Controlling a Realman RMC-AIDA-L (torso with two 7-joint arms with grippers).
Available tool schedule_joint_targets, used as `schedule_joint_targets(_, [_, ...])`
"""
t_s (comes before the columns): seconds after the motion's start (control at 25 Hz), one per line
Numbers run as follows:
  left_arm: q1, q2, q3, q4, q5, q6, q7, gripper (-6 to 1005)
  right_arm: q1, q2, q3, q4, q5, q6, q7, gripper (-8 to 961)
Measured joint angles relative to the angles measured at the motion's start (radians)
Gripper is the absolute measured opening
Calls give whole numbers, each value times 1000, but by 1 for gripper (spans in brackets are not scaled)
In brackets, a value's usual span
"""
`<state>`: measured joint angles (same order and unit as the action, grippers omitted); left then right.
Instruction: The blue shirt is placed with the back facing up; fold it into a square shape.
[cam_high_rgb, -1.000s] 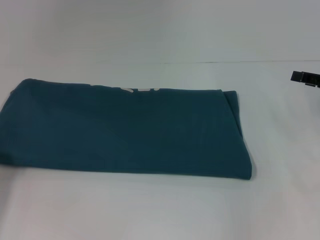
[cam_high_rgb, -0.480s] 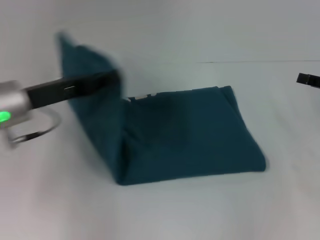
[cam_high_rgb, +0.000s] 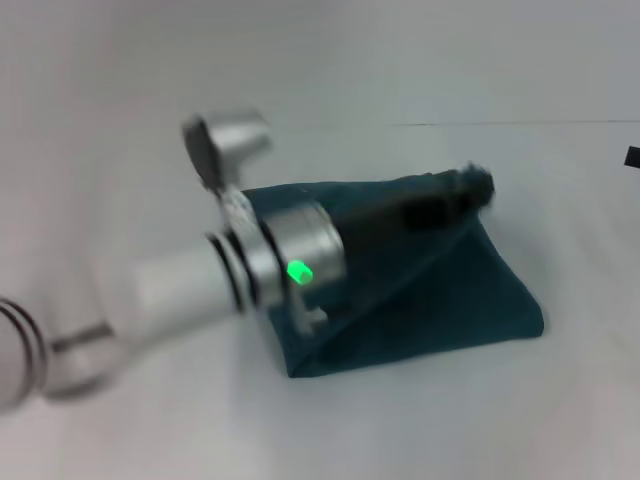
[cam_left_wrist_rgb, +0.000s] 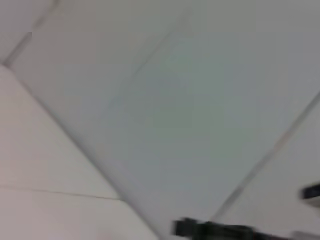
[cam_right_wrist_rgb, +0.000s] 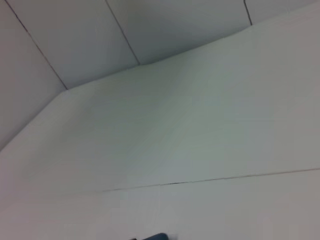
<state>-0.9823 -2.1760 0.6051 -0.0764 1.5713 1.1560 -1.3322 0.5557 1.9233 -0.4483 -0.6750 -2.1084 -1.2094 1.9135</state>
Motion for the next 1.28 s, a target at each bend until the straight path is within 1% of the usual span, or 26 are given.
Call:
schedule_joint_targets(0.04, [-20, 0, -137, -170, -24, -91, 241, 23, 0, -3, -1, 0, -1, -1, -4, 629])
schedule_joint_targets(0.08, [-20, 0, -137, -170, -24, -91, 241, 24, 1, -6, -1, 0, -1, 0, -7, 621])
schedule_joint_targets(0.16, [-1, -1, -303, -295, -1, -146, 460, 24, 1, -10, -3, 0, -3, 5, -14, 606])
schedule_joint_targets(0.2, [19, 0, -371, -337, 24, -159, 554, 24, 1, -11, -3, 0, -6, 9, -16, 598])
schedule_joint_targets(0.32, [72, 0, -487, -377, 151, -155, 707, 25, 5, -12, -5, 0, -19, 9, -15, 590])
schedule_joint_targets(0.36, [91, 0, -512, -376, 217, -135, 712, 25, 5, -12, -6, 0, -24, 6, -13, 590])
schedule_joint_targets(0.4, [101, -1, -524, -374, 251, -117, 705, 25, 6, -12, -6, 0, -28, 5, -10, 590])
schedule_joint_targets(0.48, [127, 0, -538, -355, 335, -31, 658, 99, 6, -12, -7, 1, -32, 3, -1, 591])
schedule_joint_targets(0.52, [148, 1, -541, -323, 391, 69, 609, 136, 4, -13, -7, 2, -33, 3, 12, 591])
schedule_joint_targets(0.56, [162, 2, -542, -295, 413, 127, 574, 173, 4, -13, -7, 2, -33, 3, 12, 591])
schedule_joint_targets(0.6, [162, 2, -542, -295, 413, 127, 574, 230, 3, -15, -9, 4, -33, 2, 23, 591])
schedule_joint_targets(0.68, [189, 4, -544, -232, 431, 210, 508, 344, 1, -21, -19, 8, -33, 0, 51, 591])
schedule_joint_targets(0.8, [219, 4, -546, -137, 435, 257, 435, 497, 3, -31, -52, 16, -33, -9, 115, 591])
schedule_joint_targets(0.92, [246, 8, -535, -22, 440, 284, 376, 641, 12, -32, -79, 21, -33, -35, 156, 592])
schedule_joint_targets(0.96, [253, 8, -526, 15, 442, 297, 364, 673, 19, -31, -88, 29, -33, -45, 170, 592])
schedule_joint_targets(1.12, [276, 10, -447, 149, 449, 347, 331, 802, 54, -25, -110, 85, -33, -57, 203, 592])
schedule_joint_targets(1.16, [285, 10, -409, 196, 449, 361, 321, 834, 67, -23, -115, 107, -33, -51, 207, 592])
schedule_joint_targets(1.28, [307, 10, -331, 294, 449, 381, 304, 836, 99, -14, -122, 168, -33, -17, 212, 591])
